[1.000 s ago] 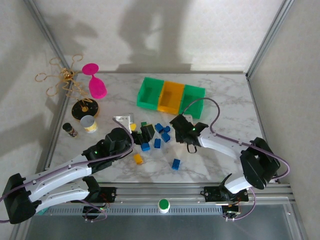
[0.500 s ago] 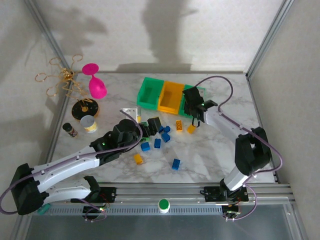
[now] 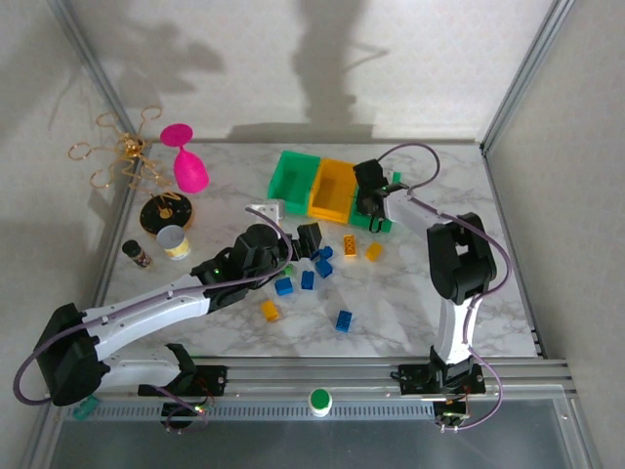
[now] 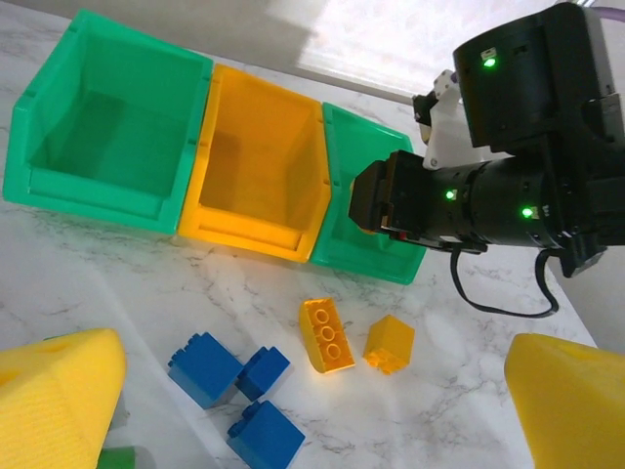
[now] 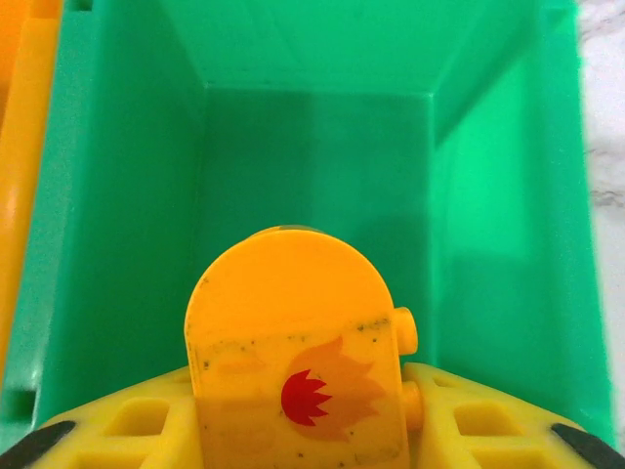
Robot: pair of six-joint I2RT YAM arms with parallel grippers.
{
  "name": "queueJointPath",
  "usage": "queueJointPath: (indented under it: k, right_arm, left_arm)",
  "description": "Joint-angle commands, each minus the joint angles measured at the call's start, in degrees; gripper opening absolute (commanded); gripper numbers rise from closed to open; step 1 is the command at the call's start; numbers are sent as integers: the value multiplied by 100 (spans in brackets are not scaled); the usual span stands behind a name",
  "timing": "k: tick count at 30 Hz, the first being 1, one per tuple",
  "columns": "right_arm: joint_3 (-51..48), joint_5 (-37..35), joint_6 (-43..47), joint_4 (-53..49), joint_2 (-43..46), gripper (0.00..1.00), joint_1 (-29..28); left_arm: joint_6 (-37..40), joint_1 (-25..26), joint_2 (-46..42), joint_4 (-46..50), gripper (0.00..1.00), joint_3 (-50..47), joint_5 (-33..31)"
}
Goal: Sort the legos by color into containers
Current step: Place the lego in the container.
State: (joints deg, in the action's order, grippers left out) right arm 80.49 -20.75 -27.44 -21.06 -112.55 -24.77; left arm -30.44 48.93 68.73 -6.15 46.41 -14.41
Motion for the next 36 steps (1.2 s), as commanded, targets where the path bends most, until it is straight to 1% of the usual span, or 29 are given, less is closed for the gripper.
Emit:
queueJointPath:
  k: [1,7,11,13,17,23,26,36]
  right_arm:
    - [285,54,-51,92,-334,30,65]
    - [356,71,-52,155,-604,31,80]
    - [341,63,-33,172,-637,37,110]
    - [311,63,-34,190,-619,45,123]
    - [304,62,-25,165,-520,51,135]
    - [317,32,52,105,-301,57,142]
    - [362,35,76,36,-145,59,144]
    - [86,332,102,-82,901,61,135]
  left_arm:
    - [-30,-76,57,-185,100,104,-44]
    - [-77,-120,79,-167,100,78,-35]
    - [-68,-138,88,-158,99,78,-35]
    - [-68,-146,89,-133,99,95,-35]
    - [-68,-155,79,-132,99,80,-35]
    - [-68,-164,18,-88,99,91,-27]
    - [-68,-173,-49,-62,100,106,-35]
    - [-185,-173,-363,94,100,-21,48]
